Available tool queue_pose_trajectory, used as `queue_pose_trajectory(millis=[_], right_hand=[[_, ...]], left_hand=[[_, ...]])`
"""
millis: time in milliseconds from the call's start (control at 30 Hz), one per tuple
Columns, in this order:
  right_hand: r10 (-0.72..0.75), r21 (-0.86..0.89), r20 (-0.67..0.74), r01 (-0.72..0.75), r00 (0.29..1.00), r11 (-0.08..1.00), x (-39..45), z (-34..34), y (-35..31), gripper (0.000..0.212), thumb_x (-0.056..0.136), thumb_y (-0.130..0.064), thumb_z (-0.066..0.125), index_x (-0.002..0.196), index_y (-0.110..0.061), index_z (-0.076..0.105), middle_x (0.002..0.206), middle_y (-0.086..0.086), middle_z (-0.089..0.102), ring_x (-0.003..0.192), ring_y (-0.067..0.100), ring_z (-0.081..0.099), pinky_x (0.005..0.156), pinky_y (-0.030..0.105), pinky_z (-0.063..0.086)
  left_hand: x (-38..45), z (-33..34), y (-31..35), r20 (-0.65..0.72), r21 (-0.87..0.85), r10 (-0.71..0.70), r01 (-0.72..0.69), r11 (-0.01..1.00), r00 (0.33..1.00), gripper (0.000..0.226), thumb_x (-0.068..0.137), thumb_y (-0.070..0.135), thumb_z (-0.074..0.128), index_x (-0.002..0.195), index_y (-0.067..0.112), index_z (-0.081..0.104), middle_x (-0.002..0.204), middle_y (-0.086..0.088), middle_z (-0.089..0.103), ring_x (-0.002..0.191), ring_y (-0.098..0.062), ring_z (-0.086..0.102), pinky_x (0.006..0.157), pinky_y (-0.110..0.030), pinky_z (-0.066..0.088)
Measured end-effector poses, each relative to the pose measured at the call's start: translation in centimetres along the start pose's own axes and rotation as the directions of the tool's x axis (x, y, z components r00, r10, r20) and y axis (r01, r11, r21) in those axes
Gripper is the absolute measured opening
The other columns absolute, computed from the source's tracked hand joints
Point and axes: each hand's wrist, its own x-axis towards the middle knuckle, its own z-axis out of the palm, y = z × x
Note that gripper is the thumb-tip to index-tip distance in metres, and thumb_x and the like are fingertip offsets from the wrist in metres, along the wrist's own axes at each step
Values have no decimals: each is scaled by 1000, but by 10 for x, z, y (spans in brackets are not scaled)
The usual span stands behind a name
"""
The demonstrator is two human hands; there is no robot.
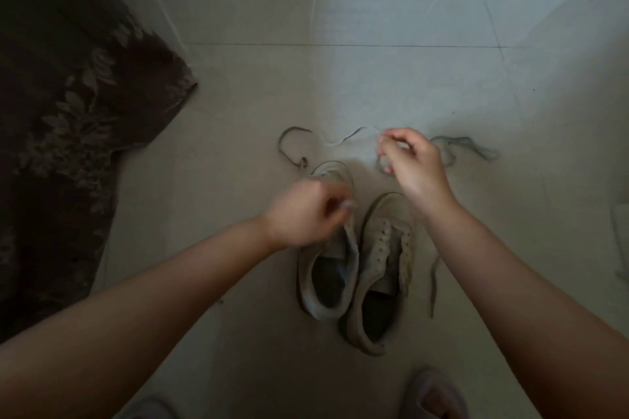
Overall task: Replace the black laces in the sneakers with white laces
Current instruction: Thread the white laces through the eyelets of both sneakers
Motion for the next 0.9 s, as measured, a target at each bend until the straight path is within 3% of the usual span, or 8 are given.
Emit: queue_pose_trajectory(millis=[100, 200, 333, 533, 600, 733, 833, 900], right_hand=[[-58, 91, 119, 47, 991, 995, -7, 4, -20, 22, 89, -3, 52, 71, -15, 55, 110, -8, 66, 77, 8, 63, 56, 16, 43], [-124, 93, 251, 104, 960, 990, -20, 12, -27, 29, 86, 6, 49, 62, -9, 51, 99, 11, 69, 60, 1, 60, 55, 9, 39], [-111, -90, 323, 147, 940, 985, -26, 15, -13, 19, 81, -1, 59, 63, -7, 53, 64, 8, 57, 57, 5, 48, 58, 18, 37], [-18, -418, 454, 230, 891, 879, -23, 16, 13, 12, 87, -21, 63, 96, -24, 58, 73, -6, 65, 64, 5, 54, 63, 19, 40], [-64, -517, 476, 338, 877, 787, -21, 15, 16, 12, 88, -24, 62, 99, -25, 66, 75, -9, 65, 71, 7, 57, 68, 23, 44], [-278, -569, 531, 580, 800, 583, -19, 20, 16, 14, 83, -18, 65, 95, -18, 73, 89, 0, 71, 87, 24, 60, 80, 33, 46], [-317, -490, 563, 616, 764, 617, -17, 23, 11, 13, 83, -15, 65, 94, -15, 73, 87, 0, 68, 84, 22, 59, 77, 32, 46], [-291, -419, 518, 535, 805, 734, -18, 25, 6, 10, 85, -16, 65, 93, -16, 72, 84, -6, 65, 80, 13, 57, 75, 28, 46]], left_hand=[[-3, 16, 19, 313, 21, 62, -72, 997, 948, 46, 86, 56, 45, 74, 13, 58, 60, 5, 53, 54, -9, 48, 56, -28, 44], [-1, 17, 6, 109, -35, -199, 204, 978, 974, 45, 90, 52, 52, 74, 12, 65, 56, 6, 53, 48, -4, 46, 52, -25, 38], [-2, 1, -26, -203, -56, -551, 552, 832, 810, 16, 88, 32, 62, 81, 18, 65, 64, 7, 53, 65, -14, 54, 59, -24, 37], [-16, 21, -30, -119, -93, -652, 645, 759, 749, 20, 82, 37, 68, 78, 23, 54, 72, 6, 58, 78, -20, 62, 68, -30, 48], [-19, 24, -28, -256, -78, -599, 601, 795, 759, 22, 81, 38, 68, 88, 24, 53, 81, 5, 58, 77, -18, 59, 66, -29, 46], [-20, 25, -22, -417, 157, -246, 336, 929, 875, 46, 79, 34, 68, 124, 25, 59, 96, 2, 64, 80, -19, 62, 61, -25, 46], [-14, 21, -18, -467, 166, -181, 287, 943, 865, 34, 80, 35, 61, 111, 24, 69, 86, -1, 68, 72, -26, 66, 55, -30, 49], [-11, 17, -20, -484, 100, -226, 310, 945, 845, 25, 83, 36, 61, 103, 26, 72, 84, -1, 69, 72, -24, 65, 55, -32, 50]])
